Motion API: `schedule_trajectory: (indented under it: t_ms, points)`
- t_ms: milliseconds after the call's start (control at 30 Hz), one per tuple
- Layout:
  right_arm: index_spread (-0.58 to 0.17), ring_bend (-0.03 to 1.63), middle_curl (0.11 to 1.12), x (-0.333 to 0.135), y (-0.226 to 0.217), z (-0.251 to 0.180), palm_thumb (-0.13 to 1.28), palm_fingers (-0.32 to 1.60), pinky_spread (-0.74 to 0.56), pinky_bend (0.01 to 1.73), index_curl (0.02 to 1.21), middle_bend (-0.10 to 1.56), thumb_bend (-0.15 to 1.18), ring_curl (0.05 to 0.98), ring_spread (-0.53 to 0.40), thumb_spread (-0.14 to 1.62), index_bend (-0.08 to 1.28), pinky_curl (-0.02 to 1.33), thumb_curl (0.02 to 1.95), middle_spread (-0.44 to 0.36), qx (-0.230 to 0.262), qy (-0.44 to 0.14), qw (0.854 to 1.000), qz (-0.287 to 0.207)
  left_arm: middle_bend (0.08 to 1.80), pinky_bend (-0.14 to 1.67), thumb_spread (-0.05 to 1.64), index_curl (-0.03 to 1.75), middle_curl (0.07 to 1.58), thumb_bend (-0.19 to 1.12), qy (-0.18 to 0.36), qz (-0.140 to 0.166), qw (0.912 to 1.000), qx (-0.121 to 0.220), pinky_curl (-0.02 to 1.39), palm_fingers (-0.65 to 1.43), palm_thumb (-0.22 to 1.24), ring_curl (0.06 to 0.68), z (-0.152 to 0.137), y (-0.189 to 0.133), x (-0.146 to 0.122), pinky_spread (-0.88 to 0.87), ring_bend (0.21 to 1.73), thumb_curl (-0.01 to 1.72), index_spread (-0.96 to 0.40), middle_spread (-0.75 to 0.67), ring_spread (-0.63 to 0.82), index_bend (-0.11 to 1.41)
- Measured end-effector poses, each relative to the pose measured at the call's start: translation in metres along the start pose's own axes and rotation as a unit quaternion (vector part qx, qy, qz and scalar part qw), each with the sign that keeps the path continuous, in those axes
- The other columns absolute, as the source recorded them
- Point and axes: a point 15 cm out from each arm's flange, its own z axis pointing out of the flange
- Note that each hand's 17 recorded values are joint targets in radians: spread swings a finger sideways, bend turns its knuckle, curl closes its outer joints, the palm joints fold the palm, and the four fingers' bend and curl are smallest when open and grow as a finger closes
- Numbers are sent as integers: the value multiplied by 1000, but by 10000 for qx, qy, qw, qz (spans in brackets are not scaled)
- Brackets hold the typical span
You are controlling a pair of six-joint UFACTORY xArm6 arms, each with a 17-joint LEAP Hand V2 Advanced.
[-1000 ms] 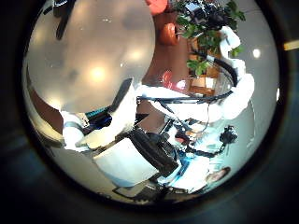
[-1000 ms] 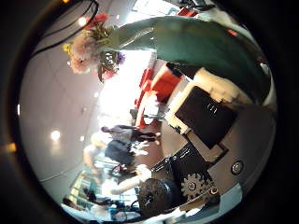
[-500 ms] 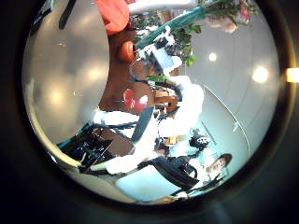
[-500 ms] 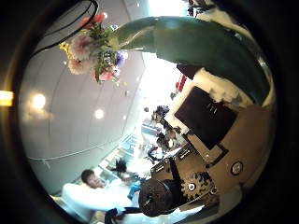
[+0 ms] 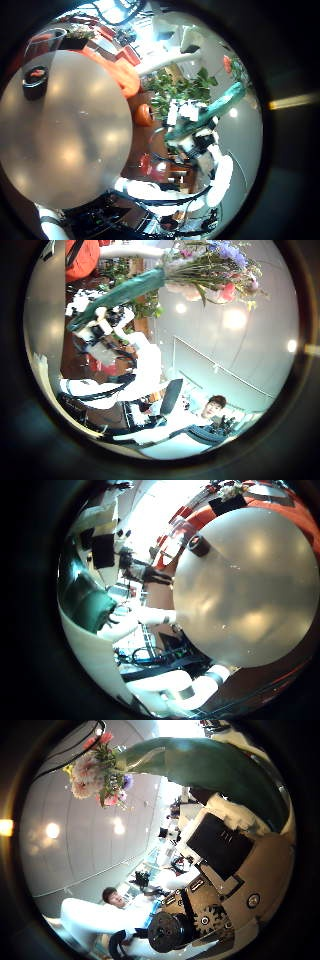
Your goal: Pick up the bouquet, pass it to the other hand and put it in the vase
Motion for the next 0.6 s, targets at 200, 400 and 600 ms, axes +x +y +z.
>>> schedule_trajectory:
  t_ms: [200, 400, 600]
  points:
    - [-218, 1484, 765, -5, -1, 50, 1133, 1126, -179, 1275, 886, 1413, -3, 701, -175, 852, 1205, 867, 1269, -112, -574, -32, 9982, -153, 308, 356, 900, 290, 374, -26, 270, 22, 9996, 8, 337, 170, 236, 205, 2, -4, 11, 471, 625, 336, 158, 366, 509, 172]
    - [-218, 1482, 765, 9, -3, 85, 1135, 1128, -183, 1256, 884, 1417, -2, 702, -175, 855, 1205, 895, 1296, -112, -1032, 298, 9941, -178, 470, 293, 882, 311, 438, -31, 408, 11, 9988, -265, 315, 317, 259, 188, 12, 4, 24, 463, 602, 340, 139, 232, 501, 177]
    - [-218, 1481, 765, 37, -24, 89, 1133, 1127, -186, 1241, 883, 1416, -3, 704, -175, 856, 1205, 921, 1320, -113, -826, 898, 9924, -130, 793, 457, 891, 356, 568, 13, 666, -180, 9955, -651, 340, 976, 411, 207, 21, 13, 28, 59, 758, 364, -44, -95, 16, 204]
